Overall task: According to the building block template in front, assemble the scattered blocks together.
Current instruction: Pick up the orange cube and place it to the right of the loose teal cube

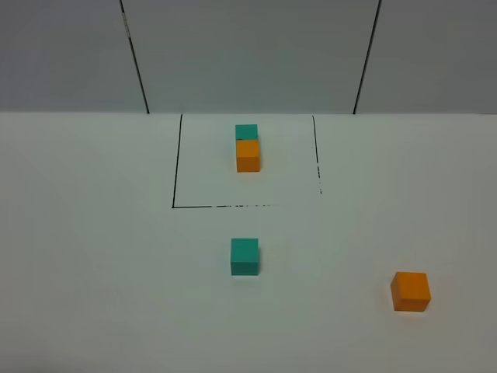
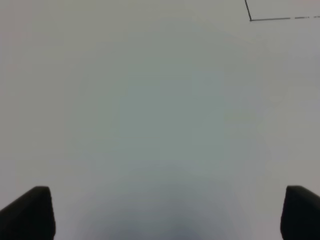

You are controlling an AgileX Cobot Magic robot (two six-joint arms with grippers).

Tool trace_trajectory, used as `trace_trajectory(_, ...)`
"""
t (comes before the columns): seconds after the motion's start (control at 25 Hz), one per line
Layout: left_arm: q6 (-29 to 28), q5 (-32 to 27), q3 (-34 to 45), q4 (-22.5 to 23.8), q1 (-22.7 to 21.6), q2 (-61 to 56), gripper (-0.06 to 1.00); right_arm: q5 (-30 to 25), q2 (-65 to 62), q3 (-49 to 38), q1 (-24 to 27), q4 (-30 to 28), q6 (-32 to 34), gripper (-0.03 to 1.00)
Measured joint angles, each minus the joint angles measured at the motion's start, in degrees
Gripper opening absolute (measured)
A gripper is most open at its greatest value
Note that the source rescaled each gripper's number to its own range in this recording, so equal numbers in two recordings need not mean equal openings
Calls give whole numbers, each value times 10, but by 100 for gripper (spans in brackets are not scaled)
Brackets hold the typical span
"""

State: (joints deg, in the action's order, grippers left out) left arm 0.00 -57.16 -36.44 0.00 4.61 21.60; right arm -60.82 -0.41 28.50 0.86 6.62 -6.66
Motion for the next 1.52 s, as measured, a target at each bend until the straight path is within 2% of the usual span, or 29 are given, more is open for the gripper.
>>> trace_trajectory(0.28, 0, -6, 45, -40, 0, -103, 90, 0, 0, 0, 0, 0, 0, 76)
trace_trajectory(0.6, 23, -6, 47, -41, 0, -172, 88, 0, 0, 0, 0, 0, 0, 76)
trace_trajectory(0.96, 23, -25, 75, -46, 1, -189, 84, 0, 0, 0, 0, 0, 0, 76)
trace_trajectory(1.12, 23, -25, 75, -49, 1, -196, 77, 0, 0, 0, 0, 0, 0, 76)
trace_trajectory(1.36, 24, -25, 75, -51, 1, -219, 58, 0, 0, 0, 0, 0, 0, 76)
trace_trajectory(1.52, 24, -25, 75, -52, -8, -219, 52, 0, 0, 0, 0, 0, 0, 76)
